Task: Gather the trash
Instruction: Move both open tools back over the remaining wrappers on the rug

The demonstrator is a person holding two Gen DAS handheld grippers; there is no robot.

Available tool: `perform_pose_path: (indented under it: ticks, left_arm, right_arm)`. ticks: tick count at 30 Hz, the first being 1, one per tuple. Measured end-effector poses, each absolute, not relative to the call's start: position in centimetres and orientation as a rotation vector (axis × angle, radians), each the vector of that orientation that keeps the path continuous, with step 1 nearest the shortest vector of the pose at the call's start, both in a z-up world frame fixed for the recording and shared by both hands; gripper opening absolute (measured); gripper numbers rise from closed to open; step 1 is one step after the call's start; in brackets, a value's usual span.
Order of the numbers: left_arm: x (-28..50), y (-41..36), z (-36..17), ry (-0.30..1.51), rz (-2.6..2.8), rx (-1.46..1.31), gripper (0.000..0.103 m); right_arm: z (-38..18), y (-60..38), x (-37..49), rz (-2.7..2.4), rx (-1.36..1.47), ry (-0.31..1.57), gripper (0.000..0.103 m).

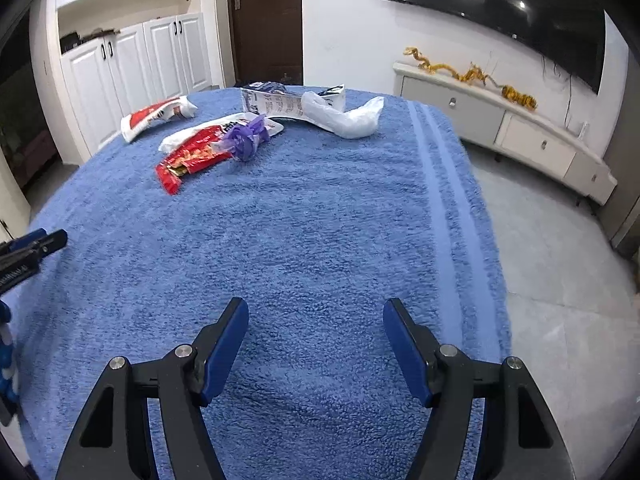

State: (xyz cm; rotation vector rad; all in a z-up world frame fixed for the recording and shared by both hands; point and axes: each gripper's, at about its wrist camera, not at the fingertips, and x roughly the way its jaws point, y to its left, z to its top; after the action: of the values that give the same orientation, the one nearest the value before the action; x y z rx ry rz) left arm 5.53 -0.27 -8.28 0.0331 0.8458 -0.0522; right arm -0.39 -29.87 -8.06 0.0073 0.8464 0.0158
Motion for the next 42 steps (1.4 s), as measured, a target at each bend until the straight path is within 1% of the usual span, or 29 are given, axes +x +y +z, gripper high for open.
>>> perform_pose_path:
  ticks: [1,5,8,12,15,18,24,33,34,38,42]
  left_arm:
    - [5.5,-0.6,-8.5,0.861,-0.07,0.022,0.053]
    - [5.3,-1.2,-8.6,0.869,-0.106,0.016,0.053]
    - [5.3,-1.3,-8.3,0.837,-0.08,0.039,0.053]
    - [5.4,-0.7,-8.2,0.822,-0.055,0.008,0.053]
    - [5.8,-0.6,-8.3,0.823,-0.04,0.0,0.053]
    - [5.8,-0.8,-8.3,0.821,-0.041,0.012,0.053]
    - [6.3,-0.4,-8.9,0.879,-0.066,-0.019,0.053]
    - [6.4,-0.7,-9.0,0.89,-0.082,0.001,0.053]
    - [6.4,-0.8,-9.0,0.89,-0.081,0.005,0.053]
    - [6.7,-1.3,-9.2,0.904,-0.089,0.033,0.062]
    - [6.8,-1.4,-9.3,0.911,-0.082,0.043,0.065]
  right_arm:
    - [-8.1,-30.1,-0.5,0.007,-0.005,0.845,0.072]
    - [-8.3,-31.6,-0.5,-0.005,0.032,0.857,0.073]
    - [-8.4,-32.2,-0.5,0.004,0.083,0.859,0.073]
    - [-8.2,-31.1,-0.3,0.008,0.05,0.855,0.073]
    - [-8.0,-31.4,-0.4,0.002,0.061,0.843,0.076]
    - [-8.1,-31.3,-0.5,-0.001,0.062,0.847,0.076]
    - [-8.1,-30.7,-0.5,-0.011,0.029,0.851,0.076]
    - [-8.2,-30.7,-0.3,-0.02,0.037,0.857,0.076]
    - [-8.2,-30.7,-0.3,-0.022,0.036,0.855,0.076]
    - [-8.2,-30.6,-0.3,-0.029,0.033,0.854,0.077]
    - [-8.2,-30.6,-0.3,-0.035,0.026,0.854,0.079]
